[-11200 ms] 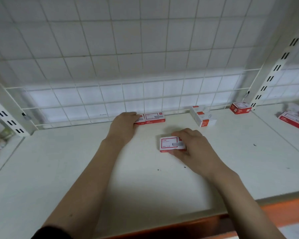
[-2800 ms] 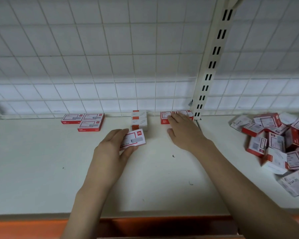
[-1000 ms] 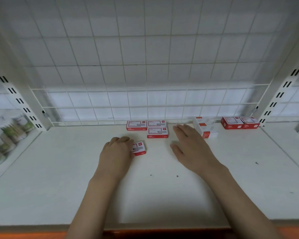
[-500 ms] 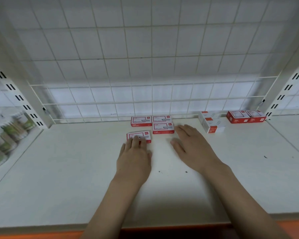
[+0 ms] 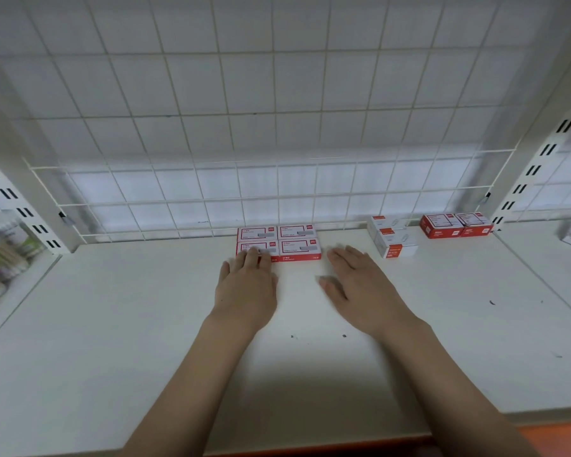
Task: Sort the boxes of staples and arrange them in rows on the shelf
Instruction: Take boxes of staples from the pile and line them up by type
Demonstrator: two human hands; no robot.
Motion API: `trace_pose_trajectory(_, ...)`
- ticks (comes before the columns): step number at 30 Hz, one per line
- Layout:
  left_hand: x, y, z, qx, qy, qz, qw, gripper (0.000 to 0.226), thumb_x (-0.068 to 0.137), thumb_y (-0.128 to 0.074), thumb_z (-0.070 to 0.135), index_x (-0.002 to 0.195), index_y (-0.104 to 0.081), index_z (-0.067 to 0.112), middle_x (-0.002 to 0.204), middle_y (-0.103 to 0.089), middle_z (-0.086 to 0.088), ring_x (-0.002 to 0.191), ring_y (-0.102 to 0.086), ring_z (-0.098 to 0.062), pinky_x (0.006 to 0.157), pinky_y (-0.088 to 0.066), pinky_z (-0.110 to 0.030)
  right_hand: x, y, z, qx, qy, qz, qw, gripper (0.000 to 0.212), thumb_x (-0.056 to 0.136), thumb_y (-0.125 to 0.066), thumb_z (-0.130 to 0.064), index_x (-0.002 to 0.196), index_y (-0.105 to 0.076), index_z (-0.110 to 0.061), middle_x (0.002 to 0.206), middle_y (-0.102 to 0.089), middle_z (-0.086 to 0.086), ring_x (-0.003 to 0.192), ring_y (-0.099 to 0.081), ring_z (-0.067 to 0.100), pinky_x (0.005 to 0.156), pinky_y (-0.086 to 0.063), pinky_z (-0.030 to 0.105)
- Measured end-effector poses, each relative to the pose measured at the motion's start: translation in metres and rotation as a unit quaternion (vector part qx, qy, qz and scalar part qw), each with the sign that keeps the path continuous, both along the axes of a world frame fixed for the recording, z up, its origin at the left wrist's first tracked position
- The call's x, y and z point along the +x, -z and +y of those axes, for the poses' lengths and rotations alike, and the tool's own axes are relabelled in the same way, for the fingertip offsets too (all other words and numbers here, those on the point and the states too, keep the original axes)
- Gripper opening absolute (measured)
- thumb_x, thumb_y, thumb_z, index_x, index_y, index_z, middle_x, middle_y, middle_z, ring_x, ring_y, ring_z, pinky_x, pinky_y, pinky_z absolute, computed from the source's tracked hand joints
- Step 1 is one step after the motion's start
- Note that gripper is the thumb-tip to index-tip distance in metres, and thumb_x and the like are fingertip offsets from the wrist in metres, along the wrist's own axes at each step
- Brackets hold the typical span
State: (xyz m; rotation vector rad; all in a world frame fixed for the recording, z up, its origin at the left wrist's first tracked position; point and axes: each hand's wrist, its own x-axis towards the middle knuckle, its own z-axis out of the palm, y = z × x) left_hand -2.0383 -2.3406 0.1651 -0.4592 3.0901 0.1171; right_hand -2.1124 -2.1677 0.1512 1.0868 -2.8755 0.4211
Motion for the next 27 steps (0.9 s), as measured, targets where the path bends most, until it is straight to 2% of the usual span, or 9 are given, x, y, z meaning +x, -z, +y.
trace_pose_trajectory(5, 0.003, -0.002, 0.0, 0.013, -0.001, 0.003, 1.0, 0.051, 0.1, -0.024, 0.03, 0.148, -0.012, 0.017, 0.154, -0.012, -0.001, 0.142, -0.008, -0.018, 0.114, -0.01, -0.04, 0.0, -0.001, -0.002, 0.013, -0.002, -0.004, 1.0, 0.068, 0.089, -0.016, -0.048, 0.146, -0.022, -0.011, 0.153, -0.025, 0.004, 0.143, -0.014, 0.019, 0.115, -0.002, 0.029)
trace_pose_trajectory(8, 0.006, -0.006, 0.003, 0.022, -0.003, 0.008, 1.0, 0.052, 0.1, -0.025, 0.031, 0.149, -0.011, 0.019, 0.154, -0.012, -0.002, 0.143, -0.006, -0.019, 0.114, -0.009, -0.041, 0.001, -0.004, -0.001, 0.012, -0.002, -0.002, 1.0, 0.059, 0.097, -0.025, -0.044, 0.146, -0.021, -0.011, 0.153, -0.023, 0.004, 0.143, -0.012, 0.019, 0.115, -0.003, 0.03)
trace_pose_trajectory(14, 0.012, -0.021, 0.03, 0.006, 0.02, 0.04, 0.999, 0.055, 0.099, -0.029, 0.037, 0.147, -0.013, 0.018, 0.154, -0.014, -0.004, 0.142, -0.008, -0.022, 0.116, -0.01, -0.038, 0.001, -0.017, 0.021, 0.015, 0.012, 0.006, 1.0, 0.057, 0.098, -0.035, -0.037, 0.146, -0.021, -0.01, 0.154, -0.021, 0.005, 0.143, -0.013, 0.019, 0.117, -0.008, 0.032)
trace_pose_trajectory(17, 0.012, -0.03, 0.058, 0.003, 0.047, 0.065, 0.997, 0.052, 0.098, -0.03, 0.038, 0.146, -0.019, 0.02, 0.154, -0.015, -0.002, 0.142, -0.01, -0.021, 0.116, -0.01, -0.035, 0.003, -0.023, 0.044, 0.008, 0.021, 0.008, 1.0, 0.057, 0.097, -0.038, -0.036, 0.146, -0.023, -0.01, 0.153, -0.024, 0.005, 0.142, -0.016, 0.019, 0.117, -0.009, 0.03)
trace_pose_trajectory(23, -0.004, -0.04, 0.128, 0.009, 0.099, 0.088, 0.991, 0.046, 0.1, -0.028, 0.035, 0.144, -0.025, 0.024, 0.152, -0.02, 0.002, 0.139, -0.018, -0.017, 0.11, -0.019, -0.03, -0.005, -0.027, 0.115, -0.047, 0.066, 0.022, 0.996, 0.054, 0.094, -0.046, -0.031, 0.14, -0.036, -0.005, 0.144, -0.039, 0.01, 0.134, -0.032, 0.027, 0.114, -0.023, 0.039)
trace_pose_trajectory(27, -0.028, -0.038, 0.185, 0.01, 0.107, 0.091, 0.99, 0.046, 0.099, -0.032, 0.034, 0.143, -0.028, 0.023, 0.149, -0.026, 0.003, 0.135, -0.026, -0.018, 0.104, -0.026, -0.031, -0.024, -0.031, 0.178, -0.043, 0.091, 0.021, 0.995, 0.055, 0.095, -0.045, -0.031, 0.142, -0.032, -0.007, 0.148, -0.034, 0.007, 0.138, -0.025, 0.022, 0.116, -0.015, 0.033)
